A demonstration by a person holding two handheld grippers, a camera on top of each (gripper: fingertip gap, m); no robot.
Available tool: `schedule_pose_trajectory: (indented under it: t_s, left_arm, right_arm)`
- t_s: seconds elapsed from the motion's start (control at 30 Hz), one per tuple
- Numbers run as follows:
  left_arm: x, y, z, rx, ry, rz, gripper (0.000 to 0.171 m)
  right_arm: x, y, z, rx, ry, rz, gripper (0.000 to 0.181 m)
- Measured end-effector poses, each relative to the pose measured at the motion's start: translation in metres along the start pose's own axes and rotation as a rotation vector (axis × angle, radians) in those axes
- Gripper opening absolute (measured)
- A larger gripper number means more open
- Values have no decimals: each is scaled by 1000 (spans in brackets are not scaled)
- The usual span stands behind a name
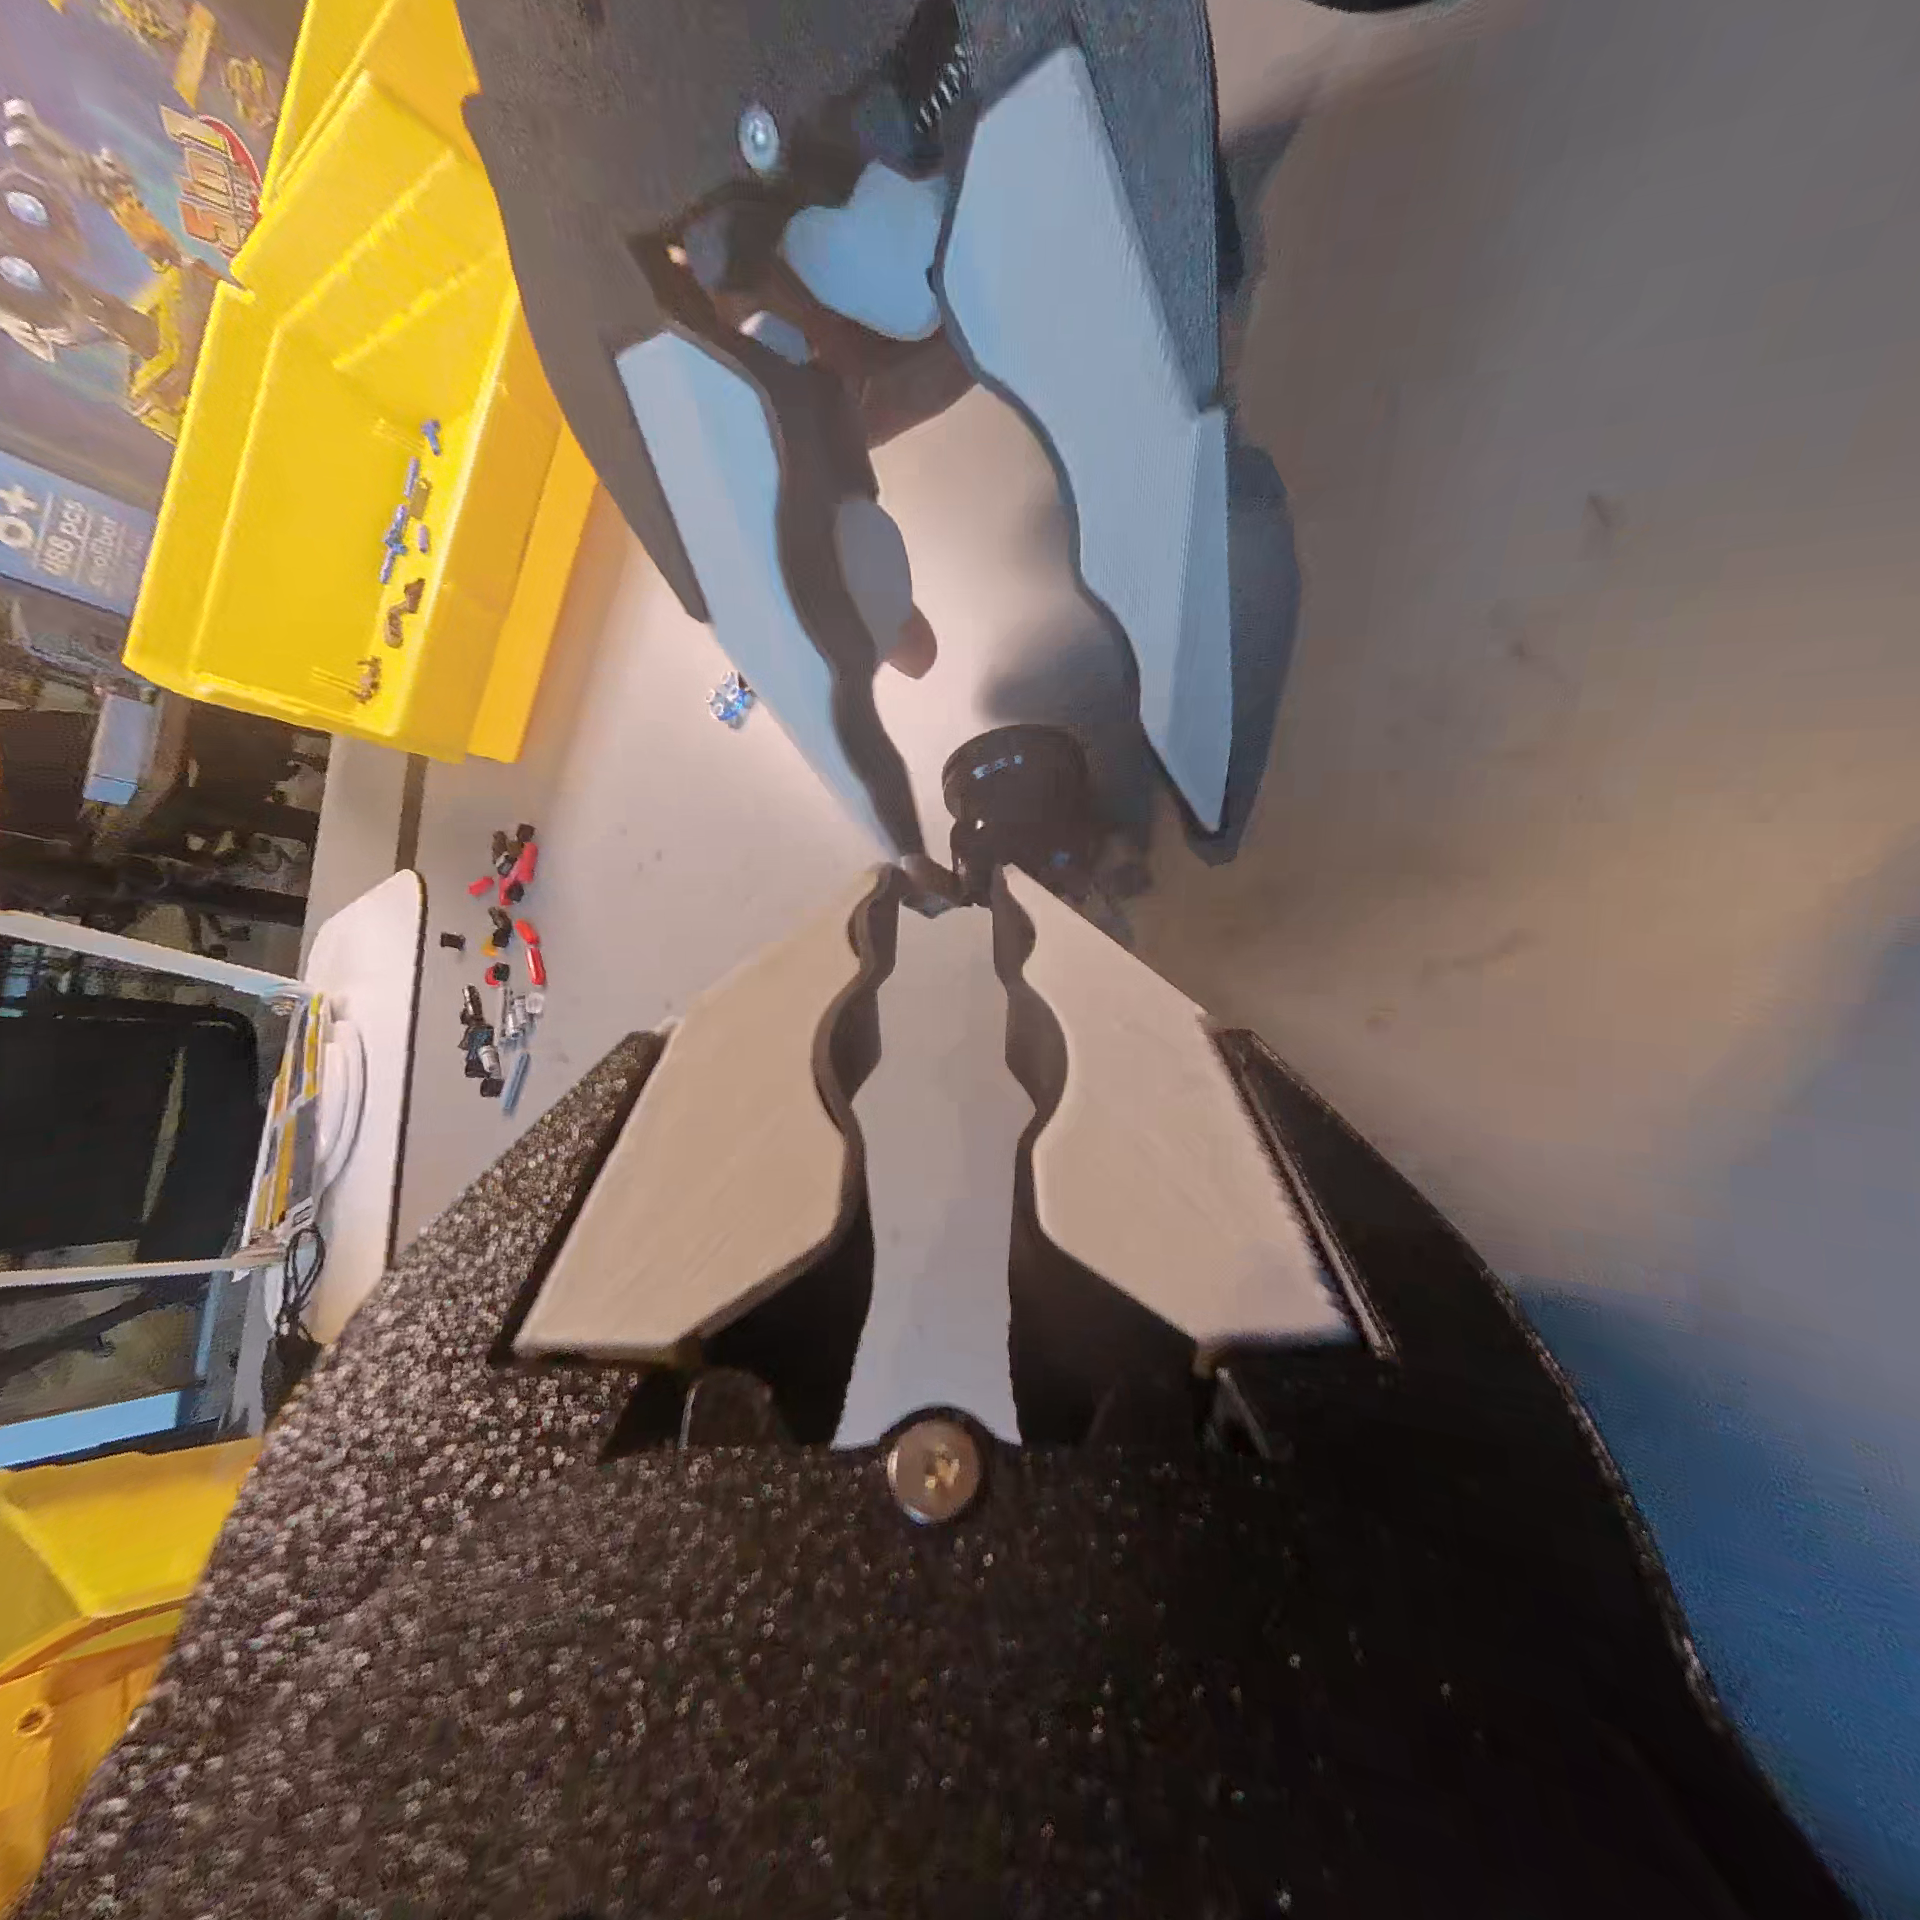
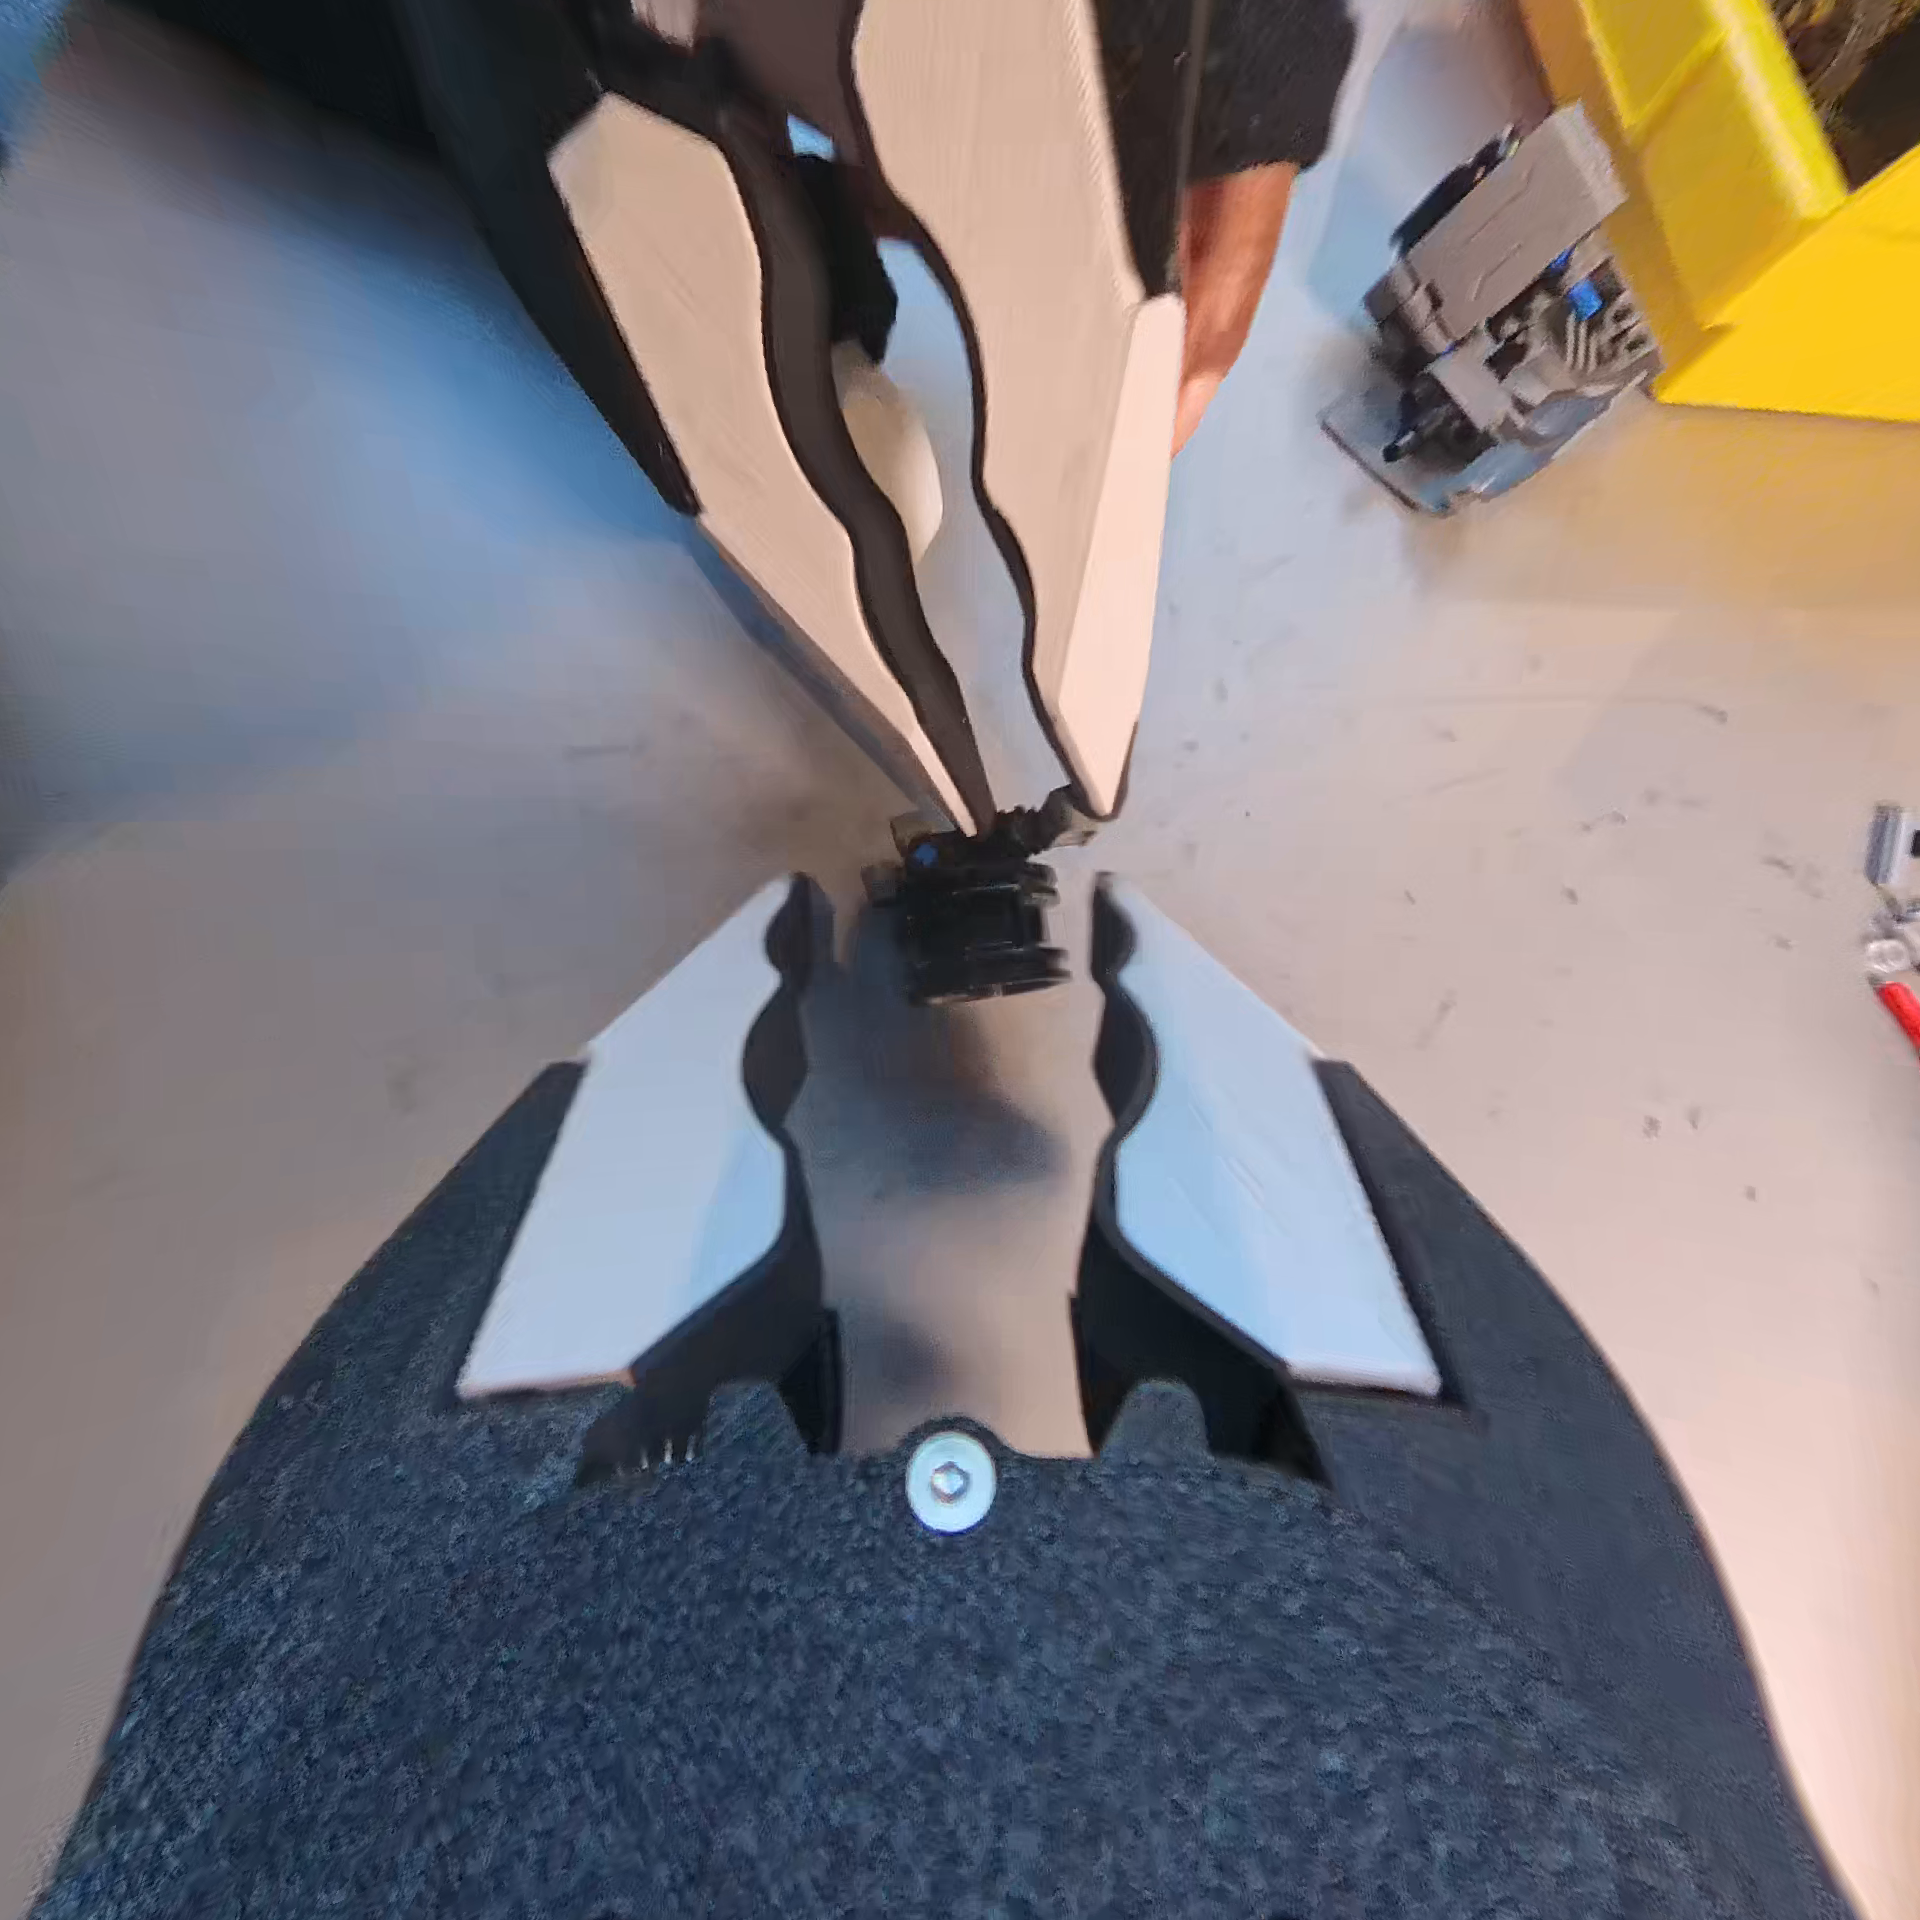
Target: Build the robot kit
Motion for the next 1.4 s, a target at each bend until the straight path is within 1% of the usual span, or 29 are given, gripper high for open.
schedule_pose_trajectory:
  t_s: [0.03, 0.07, 0.13, 0.17, 0.23, 0.33, 0.4, 0.47, 0.53, 0.6, 0.77, 0.83, 0.97, 1.03, 1.13, 1.3, 1.4]
  left_arm:
    - [1, 0, 2, -6, -3, -3, 17]
    - [2, 1, 5, -40, -4, 13, 17]
    - [0, -1, 8, -169, 25, 41, 20]
    - [-3, -4, 8, -244, 57, 58, 18]
    - [-8, -8, 10, -411, 94, 111, 19]
    - [-5, -4, 16, -626, 89, 236, 26]
    - [0, 0, 21, -696, 66, 278, 28]
    - [3, 2, 21, -708, 54, 294, 30]
    - [4, 3, 17, -718, 58, 309, 24]
    - [6, 8, 18, -708, 32, 331, 20]
    - [5, 10, 17, -670, 26, 317, 17]
    - [2, 10, 15, -671, 41, 328, 17]
    - [-2, 16, 11, -651, 52, 375, 19]
    - [1, 20, 12, -628, 30, 378, 18]
    - [4, 24, 12, -588, 4, 393, 7]
    - [6, 25, 13, -488, 8, 460, 5]
    - [6, 25, 14, -472, 16, 492, 5]
  right_arm:
    - [3, 0, 3, -25, -32, 8, 46]
    - [2, 1, -1, -35, -15, 13, 36]
    - [1, 7, 1, -78, -52, 64, 36]
    - [1, 9, 3, -104, -66, 91, 36]
    - [1, 8, 1, -144, -41, 100, 35]
    - [2, 7, -1, -217, -8, 127, 35]
    - [3, 7, -2, -203, 1, 118, 35]
    - [3, 8, -1, -173, 5, 105, 36]
    - [3, 9, 0, -153, 7, 99, 37]
    - [3, 9, 1, -125, 8, 91, 38]
    - [-3, 10, 6, -71, 12, 69, 44]
    - [-4, 10, 7, -60, 10, 67, 43]
    - [-2, 7, 7, -51, 19, 50, 33]
    - [-2, 8, 7, -43, 20, 41, 32]
    - [-1, 8, 6, -46, 18, 13, 32]
    - [0, 7, 6, -84, 32, -62, 32]
    - [0, 7, 6, -64, 48, -87, 32]
Point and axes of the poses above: each gripper's, where its closed fingertips meet, x out along the fingers, z out of its underside, y = z × x across the jaws, the point moved 2 cm from there along -x, back along the fingers, and after that the axes turned 2 degrees about y, right-handed, at the moved point
